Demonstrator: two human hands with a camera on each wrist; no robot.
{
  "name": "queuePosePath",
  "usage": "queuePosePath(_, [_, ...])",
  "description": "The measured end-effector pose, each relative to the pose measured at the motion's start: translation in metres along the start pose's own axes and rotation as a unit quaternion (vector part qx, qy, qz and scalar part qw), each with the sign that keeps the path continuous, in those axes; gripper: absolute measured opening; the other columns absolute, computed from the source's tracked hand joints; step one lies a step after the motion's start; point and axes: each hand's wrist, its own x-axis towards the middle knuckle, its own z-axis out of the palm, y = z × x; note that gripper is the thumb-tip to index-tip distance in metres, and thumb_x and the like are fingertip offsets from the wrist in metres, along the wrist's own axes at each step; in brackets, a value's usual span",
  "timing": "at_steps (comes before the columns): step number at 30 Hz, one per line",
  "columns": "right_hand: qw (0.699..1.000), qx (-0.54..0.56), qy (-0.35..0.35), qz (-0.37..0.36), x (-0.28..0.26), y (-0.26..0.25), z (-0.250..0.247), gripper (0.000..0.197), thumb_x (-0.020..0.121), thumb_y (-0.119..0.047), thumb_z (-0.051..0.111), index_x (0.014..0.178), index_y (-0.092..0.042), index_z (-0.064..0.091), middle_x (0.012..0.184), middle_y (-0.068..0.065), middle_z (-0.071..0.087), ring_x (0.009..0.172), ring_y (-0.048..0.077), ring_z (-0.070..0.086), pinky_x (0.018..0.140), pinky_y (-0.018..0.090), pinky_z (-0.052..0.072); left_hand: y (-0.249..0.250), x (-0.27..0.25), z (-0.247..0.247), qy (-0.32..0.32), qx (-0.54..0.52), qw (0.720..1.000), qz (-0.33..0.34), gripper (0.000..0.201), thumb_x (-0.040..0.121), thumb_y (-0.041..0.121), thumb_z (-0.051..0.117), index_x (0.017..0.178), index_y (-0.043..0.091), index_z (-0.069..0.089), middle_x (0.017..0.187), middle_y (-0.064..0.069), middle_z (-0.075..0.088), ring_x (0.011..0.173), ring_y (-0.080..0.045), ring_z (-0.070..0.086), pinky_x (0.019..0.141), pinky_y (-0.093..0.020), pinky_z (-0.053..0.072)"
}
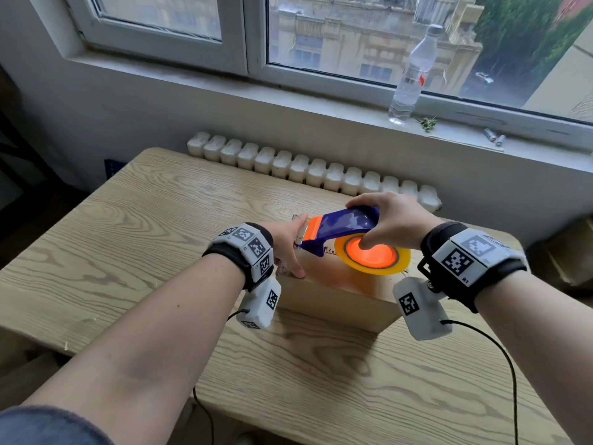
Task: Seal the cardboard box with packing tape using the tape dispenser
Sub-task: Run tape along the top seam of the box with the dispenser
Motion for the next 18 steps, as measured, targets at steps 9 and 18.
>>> queuePosePath(9, [1.000,0.003,-0.003,-0.005,-0.003,0.002,-0.001,0.070,0.062,-0.013,0.079,0.126,-0.029,0.059,0.103,-0.007,0.057,0.091,0.014,0.052,0.076,0.023,0.041,0.008,-0.002,-0.005,0.052,0.137,0.989,0.017,0.139,0.052,0.046,0.089,0.154,0.023,-0.004,0.158,-0.012,0.016,0.145,-0.030,0.019,0.114,-0.047,0.030])
queuePosePath(18, [1.000,0.019,-0.006,0.003,-0.008,0.012,-0.007,0.068,0.063,-0.012,0.080,0.125,-0.029,0.058,0.106,-0.005,0.057,0.091,0.014,0.052,0.074,0.023,0.039,0.013,0.004,0.007,0.010,0.207,0.978,0.022,0.150,0.052,0.054,0.086,0.151,0.010,-0.018,0.160,-0.006,-0.019,0.149,-0.020,-0.016,0.123,-0.039,0.004])
